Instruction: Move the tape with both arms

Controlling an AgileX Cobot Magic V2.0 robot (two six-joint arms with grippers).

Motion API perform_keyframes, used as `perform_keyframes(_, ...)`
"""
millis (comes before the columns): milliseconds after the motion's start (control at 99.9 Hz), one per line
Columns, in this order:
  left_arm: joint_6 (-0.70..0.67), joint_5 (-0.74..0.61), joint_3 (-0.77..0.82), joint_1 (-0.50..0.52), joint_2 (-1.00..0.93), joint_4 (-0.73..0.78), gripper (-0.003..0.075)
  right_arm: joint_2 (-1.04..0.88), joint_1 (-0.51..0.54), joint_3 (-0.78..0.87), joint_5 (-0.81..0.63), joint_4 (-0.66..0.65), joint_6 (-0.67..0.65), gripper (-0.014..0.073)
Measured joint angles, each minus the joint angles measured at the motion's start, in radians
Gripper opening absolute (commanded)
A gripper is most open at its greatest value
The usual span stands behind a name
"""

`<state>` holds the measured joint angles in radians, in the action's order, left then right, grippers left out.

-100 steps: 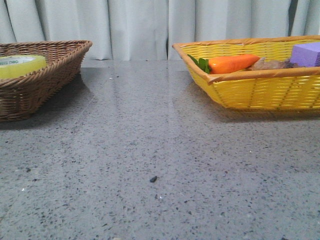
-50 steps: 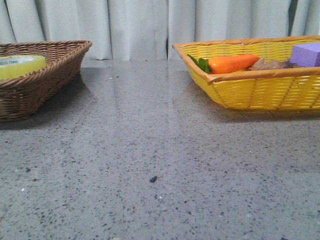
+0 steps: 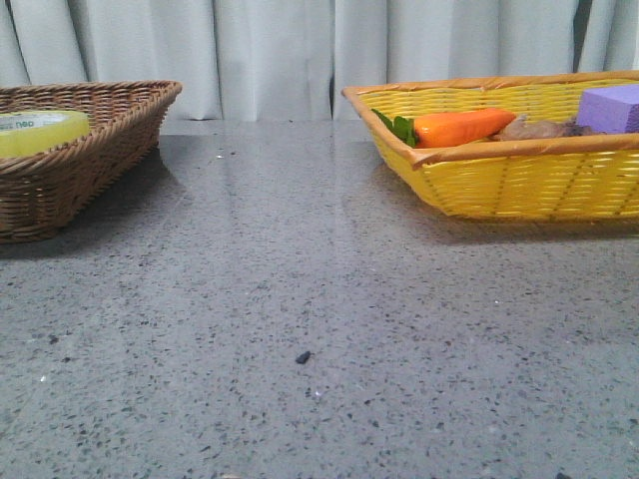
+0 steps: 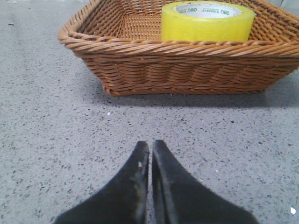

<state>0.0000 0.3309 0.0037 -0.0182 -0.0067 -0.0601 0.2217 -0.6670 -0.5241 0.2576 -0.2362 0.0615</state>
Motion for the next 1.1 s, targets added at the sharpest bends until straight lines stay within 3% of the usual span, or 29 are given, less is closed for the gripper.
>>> perform_keyframes(110, 0.0, 0.0, 0.0, 0.0, 0.0, 0.0, -0.002, 0.0, 0.069, 0.054, -0.024, 0.0, 0.0, -0.0074)
perform_keyframes(290, 0.0, 0.0, 0.0, 0.0, 0.0, 0.0, -0.0021, -0.011, 0.268, 0.157, -0.114, 0.012, 0.0, -0.0074)
perform_keyframes(480, 0.0, 0.0, 0.0, 0.0, 0.0, 0.0, -0.0021, -0.123, 0.506, 0.297, -0.173, 0.17, 0.0, -0.0074)
perform_keyframes(650, 0.0, 0.0, 0.0, 0.0, 0.0, 0.0, -0.0021, -0.226, 0.677, 0.408, -0.18, 0.225, -0.002, -0.0074)
perform_keyframes(931, 0.0, 0.0, 0.0, 0.0, 0.0, -0.002, -0.0021, -0.232, 0.772, 0.532, -0.16, 0.263, -0.002, -0.0074)
perform_keyframes(1101, 0.0, 0.0, 0.0, 0.0, 0.0, -0.002, -0.002, -0.232, 0.773, 0.536, -0.036, 0.295, -0.002, -0.0074)
